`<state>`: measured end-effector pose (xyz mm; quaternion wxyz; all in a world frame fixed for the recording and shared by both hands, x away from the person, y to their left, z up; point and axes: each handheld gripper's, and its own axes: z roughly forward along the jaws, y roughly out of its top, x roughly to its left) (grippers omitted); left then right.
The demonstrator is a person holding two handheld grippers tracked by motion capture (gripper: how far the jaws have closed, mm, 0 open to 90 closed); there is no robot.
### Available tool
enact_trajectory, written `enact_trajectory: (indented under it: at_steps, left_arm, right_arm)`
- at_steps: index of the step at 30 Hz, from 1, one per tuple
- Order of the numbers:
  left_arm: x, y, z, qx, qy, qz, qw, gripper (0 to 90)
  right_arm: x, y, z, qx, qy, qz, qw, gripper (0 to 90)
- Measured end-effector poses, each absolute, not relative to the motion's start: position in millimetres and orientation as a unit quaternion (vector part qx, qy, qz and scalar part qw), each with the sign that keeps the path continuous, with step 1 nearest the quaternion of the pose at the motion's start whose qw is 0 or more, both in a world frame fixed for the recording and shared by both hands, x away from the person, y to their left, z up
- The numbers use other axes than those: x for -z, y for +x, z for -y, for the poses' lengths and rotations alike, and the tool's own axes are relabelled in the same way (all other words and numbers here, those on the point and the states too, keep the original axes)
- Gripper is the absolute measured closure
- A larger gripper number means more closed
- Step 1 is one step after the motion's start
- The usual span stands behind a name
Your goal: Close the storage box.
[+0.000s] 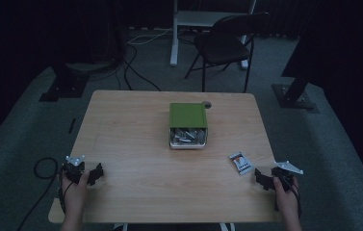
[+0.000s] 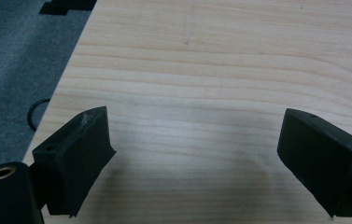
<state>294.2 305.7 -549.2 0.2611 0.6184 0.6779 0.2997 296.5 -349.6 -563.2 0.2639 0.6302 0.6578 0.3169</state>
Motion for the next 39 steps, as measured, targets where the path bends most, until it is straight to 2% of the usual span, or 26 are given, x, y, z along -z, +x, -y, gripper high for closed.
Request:
enact_trajectory:
  at_steps: [19,39]
  left_arm:
    - [557,282,-310,-0.292,0.617,-0.689,0.246,10.5]
    - [558,274,-314,-0.281,0.628,-0.676,0.265,10.4]
  right_arm:
    - [565,293,345,-0.289,0.639,-0.661,0.266,11.3]
    - [565,293,345,-0.291,0.638,-0.662,0.265,11.3]
